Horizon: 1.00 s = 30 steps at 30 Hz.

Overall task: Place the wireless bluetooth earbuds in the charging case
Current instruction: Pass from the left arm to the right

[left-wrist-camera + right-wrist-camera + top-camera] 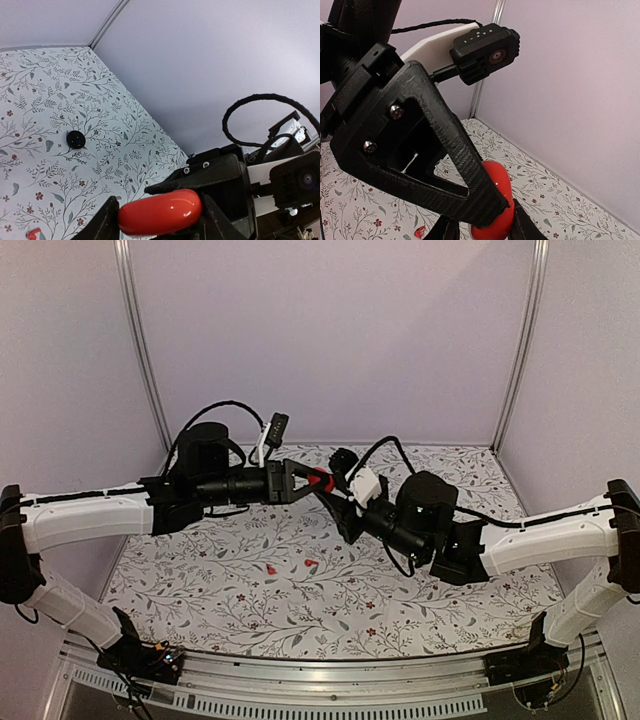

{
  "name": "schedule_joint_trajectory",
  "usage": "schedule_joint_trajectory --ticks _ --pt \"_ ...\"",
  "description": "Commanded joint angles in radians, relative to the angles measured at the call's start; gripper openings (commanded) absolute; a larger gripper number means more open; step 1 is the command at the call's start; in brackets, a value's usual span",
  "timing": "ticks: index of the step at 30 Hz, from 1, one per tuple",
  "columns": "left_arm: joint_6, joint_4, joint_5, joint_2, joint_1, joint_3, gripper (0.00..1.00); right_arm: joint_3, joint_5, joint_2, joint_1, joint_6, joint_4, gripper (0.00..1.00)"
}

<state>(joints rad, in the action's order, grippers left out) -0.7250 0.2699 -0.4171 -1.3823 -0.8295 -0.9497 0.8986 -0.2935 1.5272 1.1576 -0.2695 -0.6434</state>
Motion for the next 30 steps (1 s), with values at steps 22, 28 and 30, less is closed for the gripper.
schedule_joint_trajectory --ticks 22,28,30 --pt "0.159 0.008 -0.01 0.092 0.016 0.005 1.0 -0.038 0.095 -0.081 -0.001 0.038 0.018 0.12" --pt "0.399 -0.029 -0.042 0.194 0.019 0.034 1.0 -0.122 0.315 -0.211 -0.034 0.115 0.057 0.1" --pt "0.472 -0.034 -0.07 0.22 0.018 0.052 1.0 -0.146 0.373 -0.258 -0.038 0.129 0.063 0.09"
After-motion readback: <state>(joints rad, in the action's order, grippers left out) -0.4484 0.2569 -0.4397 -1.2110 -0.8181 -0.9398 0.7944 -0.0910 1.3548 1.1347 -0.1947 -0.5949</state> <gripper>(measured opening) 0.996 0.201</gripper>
